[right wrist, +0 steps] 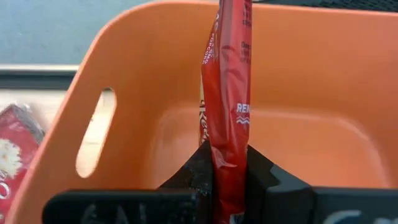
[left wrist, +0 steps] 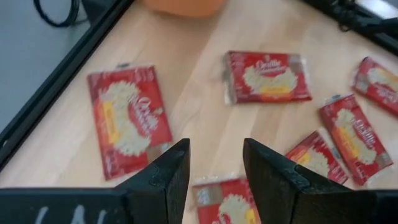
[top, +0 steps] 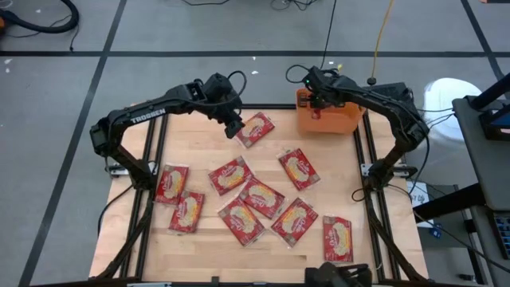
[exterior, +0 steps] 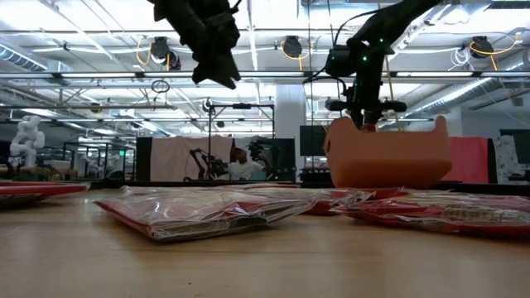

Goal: Sort popcorn bags into baskets
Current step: Put the red popcorn bag into the orange bin

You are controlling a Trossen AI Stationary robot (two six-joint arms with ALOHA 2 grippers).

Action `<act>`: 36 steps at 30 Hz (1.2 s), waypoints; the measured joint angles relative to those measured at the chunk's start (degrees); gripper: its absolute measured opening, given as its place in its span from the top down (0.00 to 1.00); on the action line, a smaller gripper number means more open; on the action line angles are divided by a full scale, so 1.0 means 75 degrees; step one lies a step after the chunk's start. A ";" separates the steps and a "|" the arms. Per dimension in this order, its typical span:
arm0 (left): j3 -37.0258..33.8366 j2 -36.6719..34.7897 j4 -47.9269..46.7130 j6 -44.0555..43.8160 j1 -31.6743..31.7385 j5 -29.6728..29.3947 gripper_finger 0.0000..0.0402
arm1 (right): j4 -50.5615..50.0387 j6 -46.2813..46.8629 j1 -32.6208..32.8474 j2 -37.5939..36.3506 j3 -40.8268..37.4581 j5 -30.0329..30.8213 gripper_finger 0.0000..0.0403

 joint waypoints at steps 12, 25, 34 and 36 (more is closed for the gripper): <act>0.0000 0.0000 -0.0412 0.0244 0.0091 0.0006 0.62 | -0.0034 0.0650 0.0377 -0.0387 0.0000 -0.0134 0.93; 0.0000 0.0000 -0.0351 0.0621 0.0091 0.0009 0.62 | -0.0058 0.1116 0.0661 -0.0298 0.0000 -0.0144 0.93; 0.0002 0.0000 -0.0350 0.0586 0.0091 0.0012 0.62 | 0.0152 0.1093 0.0777 -0.0174 -0.0003 0.0252 0.93; 0.0002 0.0000 -0.0350 0.0586 0.0091 0.0012 0.62 | 0.0149 0.1082 0.0765 -0.0158 -0.0003 0.0272 0.93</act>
